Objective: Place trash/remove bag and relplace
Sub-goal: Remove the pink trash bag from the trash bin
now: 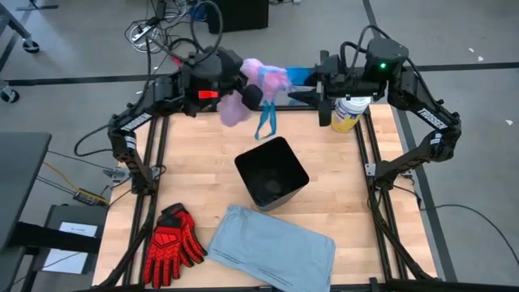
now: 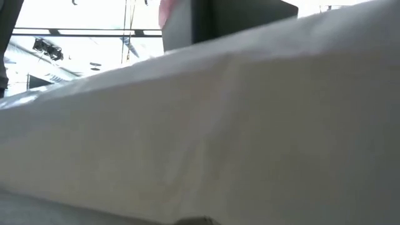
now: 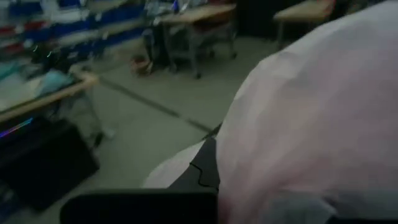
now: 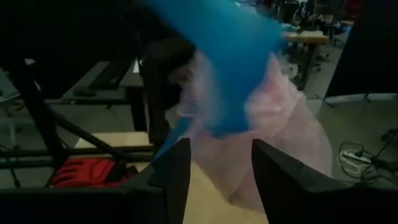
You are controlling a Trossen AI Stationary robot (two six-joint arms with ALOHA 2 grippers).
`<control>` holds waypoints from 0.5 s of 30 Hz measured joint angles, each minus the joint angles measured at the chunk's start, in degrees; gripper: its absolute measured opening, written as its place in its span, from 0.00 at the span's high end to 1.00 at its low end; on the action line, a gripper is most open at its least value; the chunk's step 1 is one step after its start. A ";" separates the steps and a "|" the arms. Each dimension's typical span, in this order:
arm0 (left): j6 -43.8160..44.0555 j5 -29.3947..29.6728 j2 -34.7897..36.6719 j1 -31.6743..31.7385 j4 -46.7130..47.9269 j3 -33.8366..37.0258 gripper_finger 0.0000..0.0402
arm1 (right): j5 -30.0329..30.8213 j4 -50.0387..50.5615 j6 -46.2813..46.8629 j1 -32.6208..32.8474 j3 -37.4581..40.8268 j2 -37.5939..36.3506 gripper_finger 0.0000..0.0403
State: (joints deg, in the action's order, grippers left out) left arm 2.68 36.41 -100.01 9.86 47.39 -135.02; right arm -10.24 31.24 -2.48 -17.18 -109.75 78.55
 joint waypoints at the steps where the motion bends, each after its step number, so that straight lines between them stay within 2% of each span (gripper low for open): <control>1: 0.99 0.54 0.04 0.37 1.70 0.00 1.00 | 0.07 0.19 0.21 0.29 0.00 -0.35 0.60; 7: 14.25 7.95 0.11 1.07 19.36 0.00 1.00 | 0.04 5.59 1.71 0.75 0.00 -3.77 0.61; 12: 28.54 12.09 0.12 1.06 37.86 1.20 1.00 | 0.09 20.26 3.69 1.04 -0.07 -7.99 0.62; 15: 32.39 11.53 1.38 0.47 42.57 2.90 1.00 | 0.23 28.22 3.83 1.69 -0.02 -9.51 0.62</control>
State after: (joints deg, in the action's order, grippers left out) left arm 35.07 47.94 -98.63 10.34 89.96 -132.12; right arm -10.00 59.46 1.35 -15.49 -109.78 69.04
